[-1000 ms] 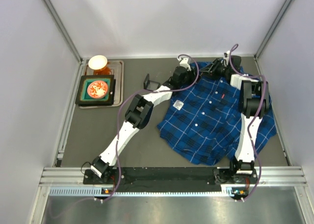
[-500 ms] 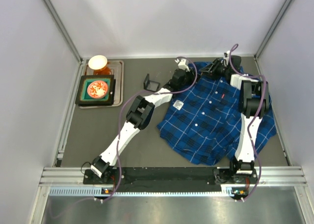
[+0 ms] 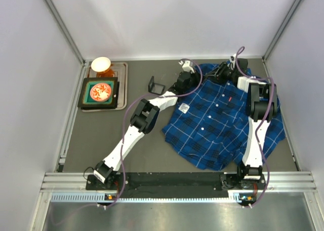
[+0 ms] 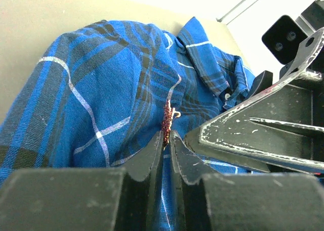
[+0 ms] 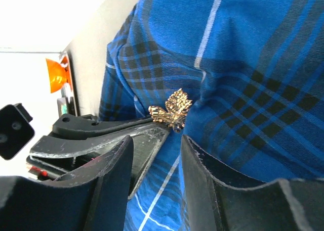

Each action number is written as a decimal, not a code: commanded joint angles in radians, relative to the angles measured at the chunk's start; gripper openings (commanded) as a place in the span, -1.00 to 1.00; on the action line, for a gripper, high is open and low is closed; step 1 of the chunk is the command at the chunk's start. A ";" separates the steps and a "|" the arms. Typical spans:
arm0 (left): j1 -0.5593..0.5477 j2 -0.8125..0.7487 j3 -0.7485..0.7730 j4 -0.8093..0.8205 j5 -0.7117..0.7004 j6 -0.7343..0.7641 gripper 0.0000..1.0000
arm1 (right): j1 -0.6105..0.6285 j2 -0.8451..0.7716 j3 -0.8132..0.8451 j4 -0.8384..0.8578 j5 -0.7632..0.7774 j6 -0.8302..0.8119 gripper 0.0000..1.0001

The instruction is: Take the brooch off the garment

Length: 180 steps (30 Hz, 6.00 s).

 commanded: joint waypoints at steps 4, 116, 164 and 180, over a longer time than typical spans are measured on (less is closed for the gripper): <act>-0.001 -0.019 0.002 0.053 0.006 -0.002 -0.73 | 0.001 -0.059 0.031 -0.043 0.073 -0.101 -0.13; -0.011 -0.111 0.014 -0.150 0.058 -0.132 -1.00 | 0.119 0.037 0.212 -0.327 0.358 -0.285 -0.65; -0.004 -0.138 -0.060 -0.151 0.062 -0.085 -1.00 | 0.056 -0.104 0.025 -0.121 0.293 -0.131 -0.70; -0.002 -0.140 -0.047 -0.163 0.072 -0.053 -1.00 | 0.061 -0.039 0.051 -0.100 0.257 -0.107 -0.80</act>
